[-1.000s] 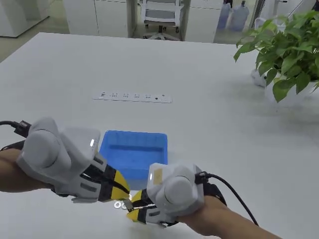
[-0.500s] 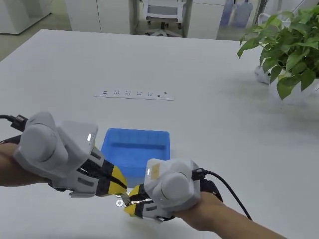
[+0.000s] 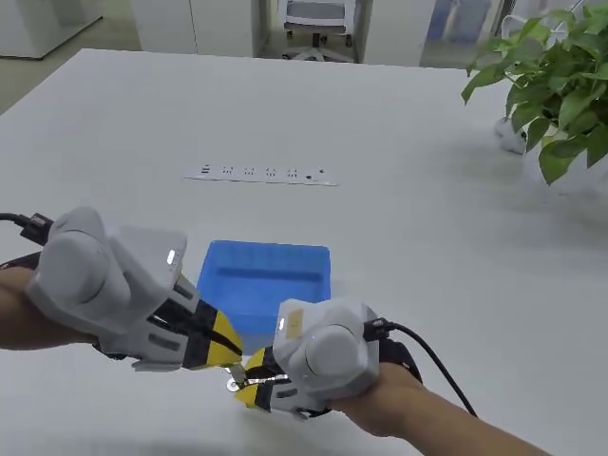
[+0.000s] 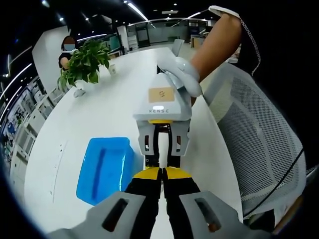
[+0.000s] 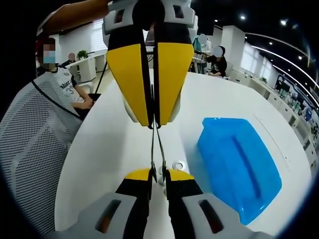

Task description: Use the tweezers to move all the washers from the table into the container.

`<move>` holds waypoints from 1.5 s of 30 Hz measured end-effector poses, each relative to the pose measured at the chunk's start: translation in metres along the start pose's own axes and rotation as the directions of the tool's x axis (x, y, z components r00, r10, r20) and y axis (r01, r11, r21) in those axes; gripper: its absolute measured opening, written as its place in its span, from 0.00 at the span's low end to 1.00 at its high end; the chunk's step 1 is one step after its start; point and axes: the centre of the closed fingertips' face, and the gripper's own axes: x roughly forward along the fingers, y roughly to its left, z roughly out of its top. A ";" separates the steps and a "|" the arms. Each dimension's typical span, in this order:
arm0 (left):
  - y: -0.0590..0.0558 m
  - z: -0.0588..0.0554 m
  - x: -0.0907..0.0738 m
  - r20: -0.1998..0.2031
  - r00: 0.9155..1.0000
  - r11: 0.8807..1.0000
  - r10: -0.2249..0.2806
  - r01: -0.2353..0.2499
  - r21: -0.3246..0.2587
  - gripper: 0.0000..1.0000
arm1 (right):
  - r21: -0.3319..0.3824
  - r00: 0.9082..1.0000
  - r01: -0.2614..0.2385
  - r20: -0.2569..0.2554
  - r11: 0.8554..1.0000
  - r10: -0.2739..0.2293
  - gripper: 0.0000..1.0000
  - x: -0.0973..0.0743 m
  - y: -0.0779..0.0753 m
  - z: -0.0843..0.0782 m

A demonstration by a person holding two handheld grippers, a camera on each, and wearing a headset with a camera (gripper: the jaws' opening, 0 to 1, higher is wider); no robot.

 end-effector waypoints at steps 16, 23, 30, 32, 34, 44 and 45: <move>0.009 -0.002 0.003 0.005 1.000 1.000 0.004 -0.004 -0.028 0.05 | -0.009 1.000 -0.007 -0.008 1.000 0.007 0.15 0.002 -0.001 -0.003; 0.010 -0.001 0.004 0.010 1.000 0.999 0.006 -0.006 -0.033 0.05 | 0.013 1.000 0.004 0.001 1.000 -0.004 0.13 -0.001 -0.003 -0.001; 0.013 0.000 0.006 0.014 1.000 0.999 0.009 -0.009 -0.035 0.05 | 0.074 1.000 0.004 0.009 0.997 -0.004 0.11 0.000 -0.005 -0.002; 0.013 0.000 0.006 0.015 1.000 0.999 0.009 -0.009 -0.036 0.05 | 0.077 1.000 0.003 0.010 0.997 -0.004 0.11 0.000 -0.005 -0.003; 0.013 0.000 0.006 0.017 1.000 0.999 0.007 -0.007 -0.037 0.05 | 0.079 1.000 0.003 0.010 0.997 -0.003 0.10 -0.001 -0.005 -0.003; 0.012 0.001 0.006 0.007 1.000 1.000 0.007 -0.007 -0.020 0.05 | 0.086 1.000 0.001 0.009 0.996 -0.002 0.10 -0.001 -0.005 -0.003; 0.011 0.001 0.007 0.006 1.000 1.000 0.003 -0.002 -0.020 0.05 | 0.086 1.000 0.001 0.009 0.996 -0.002 0.10 -0.001 -0.005 -0.003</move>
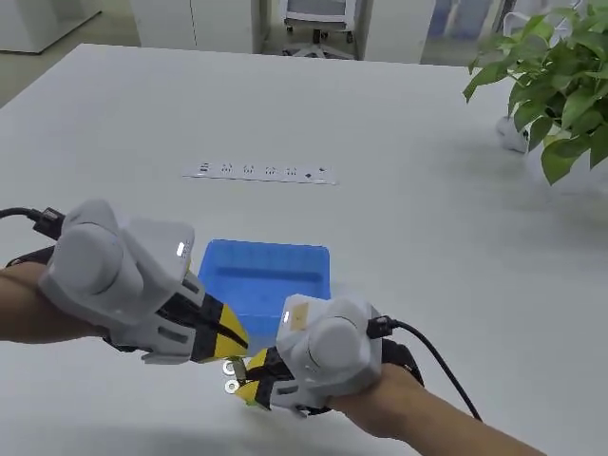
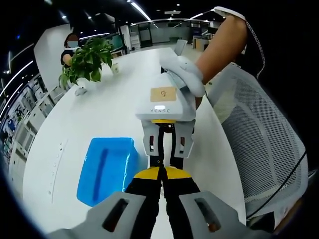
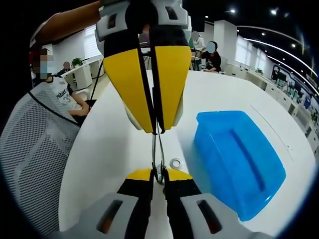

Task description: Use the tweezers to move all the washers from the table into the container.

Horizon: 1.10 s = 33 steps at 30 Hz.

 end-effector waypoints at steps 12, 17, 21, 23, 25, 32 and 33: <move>-0.001 0.006 -0.006 -0.005 1.000 1.000 -0.012 0.012 0.010 0.05 | -0.003 1.000 -0.002 0.012 1.000 0.002 0.10 -0.007 0.001 0.006; -0.001 0.012 -0.011 0.001 1.000 1.000 -0.013 0.013 0.011 0.05 | 0.005 1.000 0.002 0.022 1.000 -0.002 0.10 -0.013 0.001 0.011; 0.002 0.017 -0.015 0.003 1.000 1.000 -0.017 0.017 0.014 0.05 | -0.001 1.000 0.008 0.029 1.000 -0.008 0.10 -0.019 0.000 0.017; 0.003 0.020 -0.018 0.003 1.000 1.000 -0.019 0.019 0.018 0.05 | 0.001 0.999 0.010 0.032 1.000 -0.010 0.10 -0.021 -0.001 0.019; 0.004 0.023 -0.021 0.005 1.000 1.000 -0.023 0.023 0.022 0.05 | 0.001 0.999 0.014 0.037 1.000 -0.014 0.10 -0.024 -0.002 0.022; 0.011 0.033 -0.030 0.005 1.000 0.999 -0.027 0.027 0.027 0.05 | 0.002 0.998 0.033 0.050 0.999 -0.033 0.10 -0.033 -0.009 0.034; 0.013 0.035 -0.031 0.008 1.000 0.999 -0.027 0.026 0.029 0.05 | 0.000 0.998 0.035 0.050 0.999 -0.035 0.10 -0.033 -0.010 0.036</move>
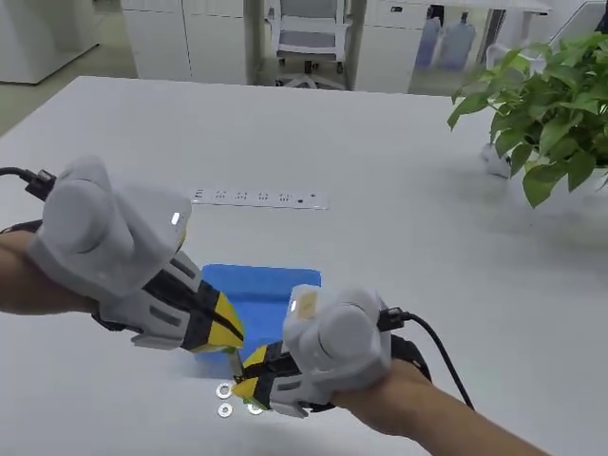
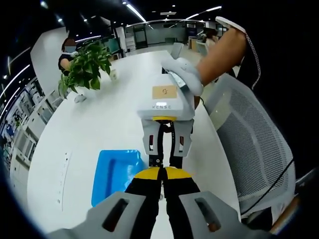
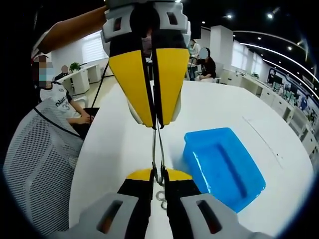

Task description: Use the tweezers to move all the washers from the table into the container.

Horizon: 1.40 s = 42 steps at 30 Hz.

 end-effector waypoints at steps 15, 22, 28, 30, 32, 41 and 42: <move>0.024 0.016 -0.009 0.003 1.000 1.000 0.001 -0.001 0.029 0.05 | -0.004 0.999 0.035 0.016 0.999 -0.035 0.10 -0.013 -0.028 0.014; 0.040 0.022 -0.008 0.003 1.000 0.998 0.005 -0.005 0.056 0.05 | 0.008 0.997 0.069 0.030 0.998 -0.069 0.10 -0.019 -0.047 0.016; 0.054 0.027 -0.005 0.008 1.000 0.997 0.019 -0.019 0.078 0.05 | 0.010 0.995 0.097 0.036 0.995 -0.098 0.10 -0.024 -0.064 0.017; 0.058 0.028 -0.003 0.007 1.000 0.996 0.022 -0.022 0.084 0.05 | 0.001 0.994 0.100 0.032 0.995 -0.100 0.10 -0.024 -0.068 0.016; 0.062 0.028 -0.002 0.004 1.000 0.996 0.027 -0.027 0.088 0.05 | -0.009 0.994 0.103 0.027 0.995 -0.103 0.10 -0.024 -0.073 0.015; 0.078 0.019 0.007 -0.013 0.999 0.995 0.046 -0.045 0.091 0.05 | -0.010 0.994 0.111 0.024 0.994 -0.111 0.10 -0.020 -0.092 0.006; 0.079 0.019 0.008 -0.013 0.999 0.995 0.047 -0.046 0.089 0.05 | -0.006 0.994 0.110 0.025 0.994 -0.110 0.10 -0.019 -0.093 0.005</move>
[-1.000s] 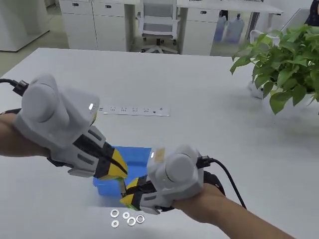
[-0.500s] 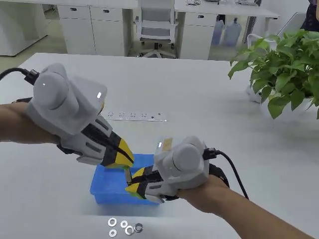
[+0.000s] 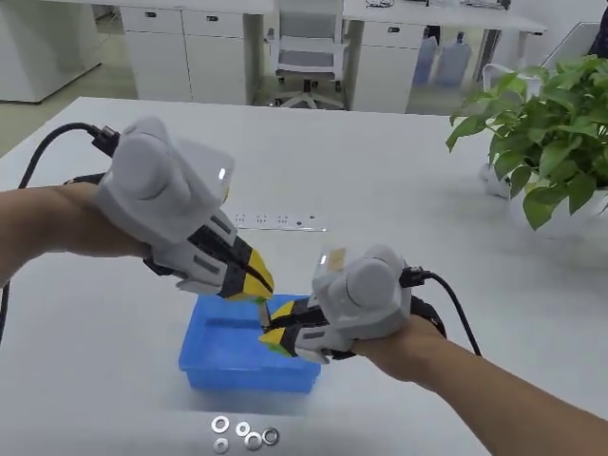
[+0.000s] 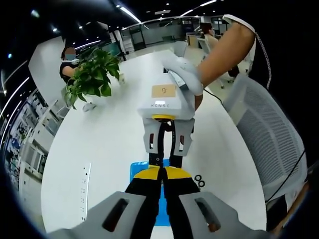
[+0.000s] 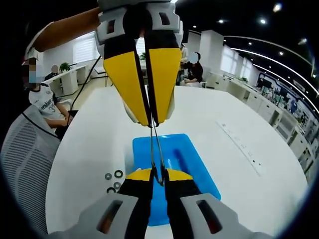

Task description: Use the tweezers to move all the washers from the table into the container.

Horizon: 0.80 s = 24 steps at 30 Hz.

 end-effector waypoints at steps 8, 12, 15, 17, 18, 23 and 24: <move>0.008 -0.011 0.014 -0.002 1.000 0.999 -0.005 0.005 -0.032 0.05 | 0.021 1.000 -0.004 -0.026 1.000 0.005 0.10 0.010 -0.007 -0.013; 0.009 -0.017 0.020 -0.013 1.000 0.999 -0.020 0.019 -0.045 0.05 | 0.035 0.999 -0.015 -0.040 0.999 0.017 0.10 0.016 -0.007 -0.020; 0.010 -0.022 0.023 -0.018 1.000 0.998 -0.024 0.023 -0.053 0.05 | 0.039 0.999 -0.016 -0.048 0.999 0.018 0.10 0.020 -0.008 -0.024; 0.011 -0.025 0.025 -0.023 0.999 0.998 -0.025 0.024 -0.057 0.05 | 0.035 0.998 -0.016 -0.059 0.999 0.018 0.10 0.023 -0.009 -0.027; 0.011 -0.027 0.026 -0.024 0.999 0.998 -0.027 0.025 -0.060 0.05 | 0.035 0.998 -0.017 -0.063 0.999 0.019 0.10 0.023 -0.009 -0.028; 0.011 -0.032 0.033 -0.029 0.999 0.998 -0.028 0.026 -0.063 0.05 | 0.036 0.996 -0.019 -0.091 0.999 0.022 0.10 0.027 -0.010 -0.036; 0.011 -0.032 0.033 -0.028 0.999 0.998 -0.029 0.027 -0.064 0.05 | 0.036 0.995 -0.020 -0.092 0.999 0.023 0.10 0.027 -0.010 -0.037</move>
